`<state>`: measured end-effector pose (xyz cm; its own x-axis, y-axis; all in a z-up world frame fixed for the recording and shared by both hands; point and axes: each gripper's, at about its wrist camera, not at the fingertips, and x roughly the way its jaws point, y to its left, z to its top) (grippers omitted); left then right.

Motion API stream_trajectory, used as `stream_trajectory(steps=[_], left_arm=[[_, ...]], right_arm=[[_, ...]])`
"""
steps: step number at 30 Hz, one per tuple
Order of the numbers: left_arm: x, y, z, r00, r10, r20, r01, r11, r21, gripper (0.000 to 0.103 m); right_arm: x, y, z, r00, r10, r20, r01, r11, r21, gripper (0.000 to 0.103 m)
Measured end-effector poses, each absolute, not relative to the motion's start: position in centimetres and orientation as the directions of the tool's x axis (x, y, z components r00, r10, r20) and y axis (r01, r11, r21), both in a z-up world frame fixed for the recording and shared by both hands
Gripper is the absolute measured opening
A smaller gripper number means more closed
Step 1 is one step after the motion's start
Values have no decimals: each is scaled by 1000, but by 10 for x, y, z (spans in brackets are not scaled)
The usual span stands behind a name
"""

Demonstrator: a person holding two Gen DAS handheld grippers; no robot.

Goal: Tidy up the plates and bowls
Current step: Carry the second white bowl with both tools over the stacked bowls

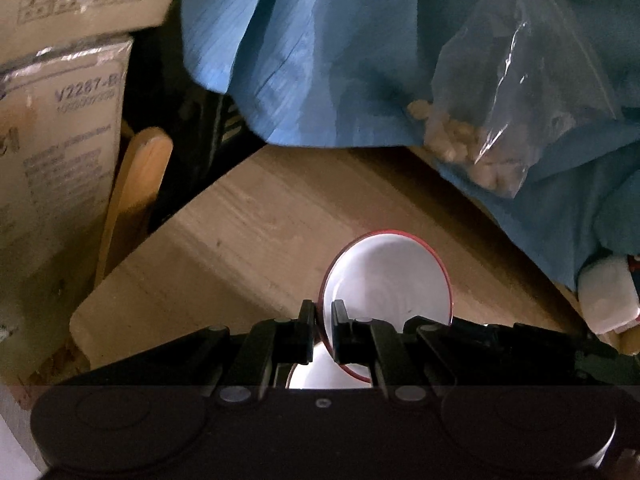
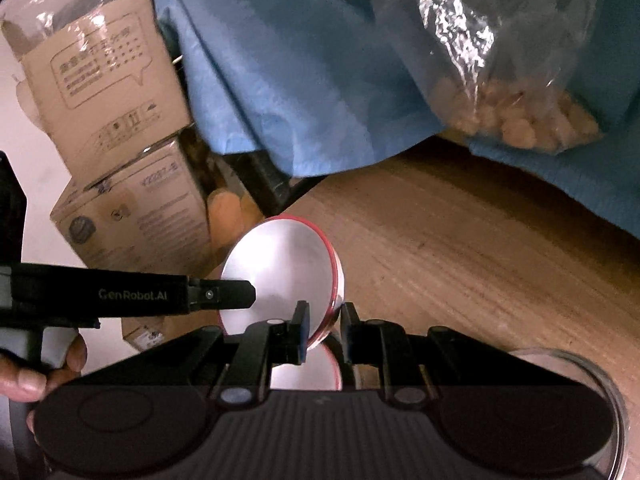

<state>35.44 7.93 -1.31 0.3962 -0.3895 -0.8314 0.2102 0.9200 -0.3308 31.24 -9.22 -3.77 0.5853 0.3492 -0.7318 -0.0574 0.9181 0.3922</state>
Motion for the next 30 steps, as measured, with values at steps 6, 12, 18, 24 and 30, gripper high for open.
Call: stream_trajectory(steps=[6,12,18,24,30], left_arm=[[341,84,-20,372,-388,-844,210,920,-330,8],[333,87,-20,346,-373,-861,210,925,-316,8],[327,88,-25,309,-362,-880,206,928,-309,8],[321,87,-30,289,-350,-891,207,932,-299,9],[320,88,-28,287,-343,-894,209,934,-291,10]], right_arm=[[301,-88,-40,562,363,-744,-60,914,400,18],[294,-85,-44,538,369,-758,-60,913,403,18],[288,-81,-51,500,384,-777,-63,910,409,19],[285,-81,-54,480,391,-786,-57,907,416,18],[286,-79,-54,472,391,-790,-63,909,412,21]])
